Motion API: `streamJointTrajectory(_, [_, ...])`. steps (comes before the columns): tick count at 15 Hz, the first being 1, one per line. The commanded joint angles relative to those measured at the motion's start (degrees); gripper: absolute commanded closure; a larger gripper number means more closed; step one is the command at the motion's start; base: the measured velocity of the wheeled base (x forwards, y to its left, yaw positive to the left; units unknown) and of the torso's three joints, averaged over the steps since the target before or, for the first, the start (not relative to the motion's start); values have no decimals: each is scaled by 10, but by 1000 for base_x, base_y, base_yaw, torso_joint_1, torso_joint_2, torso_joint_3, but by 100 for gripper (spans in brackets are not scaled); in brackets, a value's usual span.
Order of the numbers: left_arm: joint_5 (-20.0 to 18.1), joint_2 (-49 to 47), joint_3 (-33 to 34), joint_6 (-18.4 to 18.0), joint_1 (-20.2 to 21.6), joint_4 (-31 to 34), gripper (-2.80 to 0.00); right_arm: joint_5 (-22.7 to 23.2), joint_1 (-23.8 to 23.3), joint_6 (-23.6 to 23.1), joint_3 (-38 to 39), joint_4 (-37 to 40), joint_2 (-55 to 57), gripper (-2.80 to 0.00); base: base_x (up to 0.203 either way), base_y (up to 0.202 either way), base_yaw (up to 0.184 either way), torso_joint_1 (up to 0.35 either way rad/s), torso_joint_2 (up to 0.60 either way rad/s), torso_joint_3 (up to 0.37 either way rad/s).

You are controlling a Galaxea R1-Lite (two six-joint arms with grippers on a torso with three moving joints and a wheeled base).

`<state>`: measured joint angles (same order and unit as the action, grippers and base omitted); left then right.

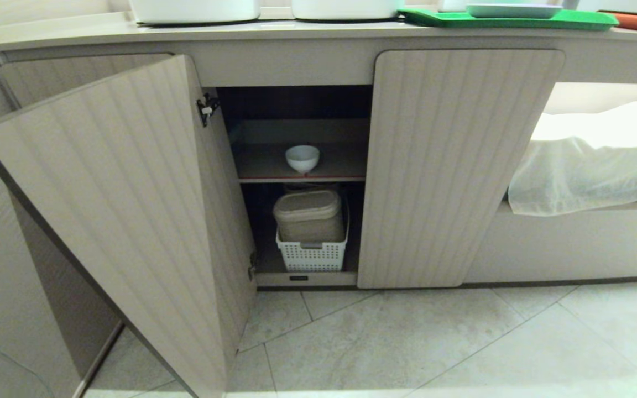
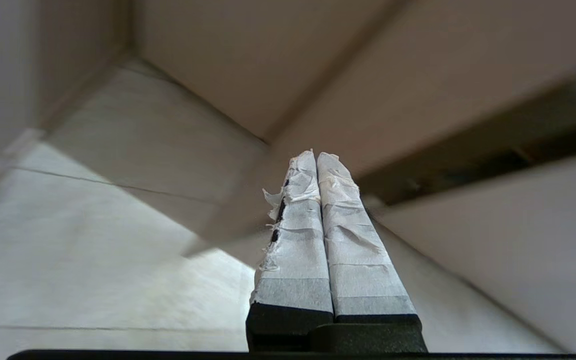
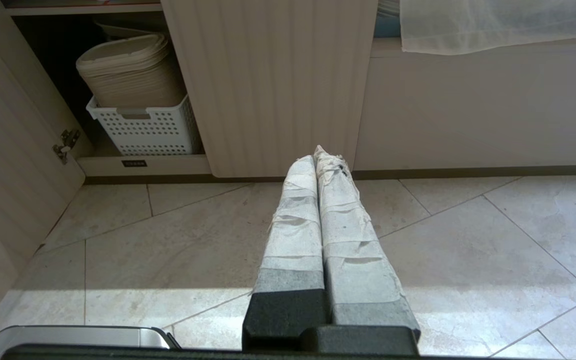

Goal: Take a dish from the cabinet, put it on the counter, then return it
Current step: Close the cabinet door

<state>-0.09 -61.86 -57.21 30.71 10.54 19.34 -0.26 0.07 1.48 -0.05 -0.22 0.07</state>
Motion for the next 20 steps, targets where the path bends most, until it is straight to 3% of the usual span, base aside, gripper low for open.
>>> streamJointTrajectory(1, [-24, -28, -3, 2, 0, -13, 0, 0, 0, 0, 0, 0, 0, 0, 0, 0, 0, 0, 0, 0])
streamJointTrajectory(5, [-78, -65, -4, 8, 13, -68, 0, 0, 0, 0, 0, 0, 0, 0, 0, 0, 0, 0, 0, 0])
streamJointTrajectory(13, [-165, -57, 1, 9, 18, -60, 0, 0, 0, 0, 0, 0, 0, 0, 0, 0, 0, 0, 0, 0])
streamJointTrajectory(16, [-224, -40, 1, 9, 17, -33, 0, 0, 0, 0, 0, 0, 0, 0, 0, 0, 0, 0, 0, 0])
streamJointTrajectory(20, [-266, -44, 6, 9, 3, -10, 0, 0, 0, 0, 0, 0, 0, 0, 0, 0, 0, 0, 0, 0])
